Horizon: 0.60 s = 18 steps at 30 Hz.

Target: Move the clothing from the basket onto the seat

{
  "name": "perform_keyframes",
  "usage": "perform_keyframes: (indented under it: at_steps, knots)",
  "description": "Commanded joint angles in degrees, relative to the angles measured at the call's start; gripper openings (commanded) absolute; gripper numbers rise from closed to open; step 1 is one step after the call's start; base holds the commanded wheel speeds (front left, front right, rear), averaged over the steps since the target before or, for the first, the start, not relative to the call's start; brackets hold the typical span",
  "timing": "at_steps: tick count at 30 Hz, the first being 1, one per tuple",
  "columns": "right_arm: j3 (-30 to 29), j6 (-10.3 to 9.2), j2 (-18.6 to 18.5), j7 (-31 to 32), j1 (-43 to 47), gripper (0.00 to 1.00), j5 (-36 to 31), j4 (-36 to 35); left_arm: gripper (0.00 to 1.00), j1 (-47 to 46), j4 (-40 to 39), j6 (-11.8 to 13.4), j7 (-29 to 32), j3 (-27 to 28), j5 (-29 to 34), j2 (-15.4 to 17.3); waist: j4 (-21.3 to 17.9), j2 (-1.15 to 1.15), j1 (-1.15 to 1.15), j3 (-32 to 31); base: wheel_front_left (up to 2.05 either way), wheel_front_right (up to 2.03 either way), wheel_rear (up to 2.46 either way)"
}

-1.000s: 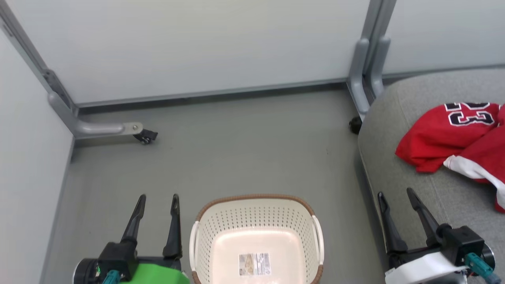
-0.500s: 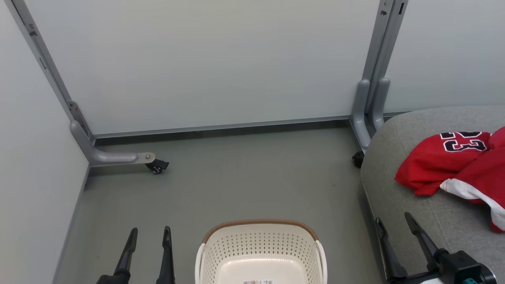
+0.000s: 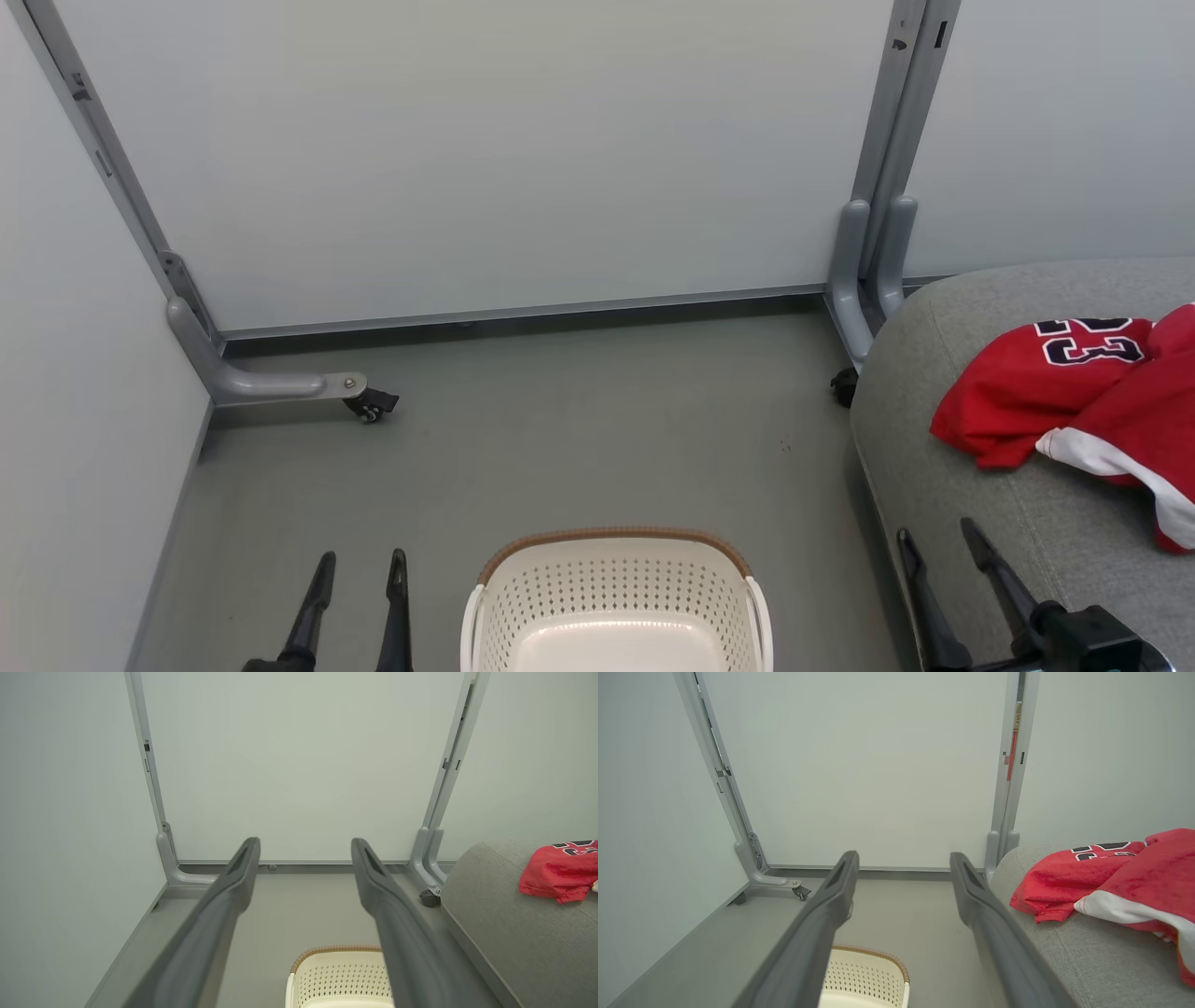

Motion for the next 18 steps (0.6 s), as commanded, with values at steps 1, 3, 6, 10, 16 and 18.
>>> perform_keyframes:
  at_steps: [1,3,6,10,16,18]
  knots:
    - [0.03,0.00,0.08,0.00,0.05,0.00,0.00,0.42,0.00,0.02,0.45,0.00,0.00,-0.02,-0.01,0.00,0.00,0.00,0.01,0.00,0.00,0.00,0.00]
    - [0.16,0.00,0.23,0.01,0.16,0.00,0.01,1.49,0.00,0.11,1.57,0.00,0.01,-0.10,-0.01,-0.01,0.00,0.00,0.01,0.00,0.00,0.00,0.00]
    - [0.22,0.00,0.21,0.37,-0.09,0.00,2.31,2.12,0.00,-0.19,2.08,-0.12,0.39,0.09,-2.28,0.04,-0.04,0.00,0.01,0.12,0.00,0.00,0.00]
    - [0.07,0.00,-0.11,1.30,-1.13,0.00,7.23,2.76,0.00,-1.20,2.46,-0.42,1.36,0.61,-7.08,0.30,-0.12,0.00,0.01,0.38,0.00,0.00,0.00]
    - [-0.15,-0.01,-0.51,2.63,-2.74,0.00,14.08,3.82,0.00,-2.80,3.29,-0.96,2.73,1.35,-13.76,0.62,-0.24,0.00,0.01,0.75,0.00,0.00,0.00]
    - [-0.23,-0.01,-0.62,3.07,-3.21,0.00,16.23,4.14,0.00,-3.29,3.57,-1.12,3.17,1.58,-15.88,0.71,-0.28,0.00,0.01,0.88,0.00,0.00,0.00]
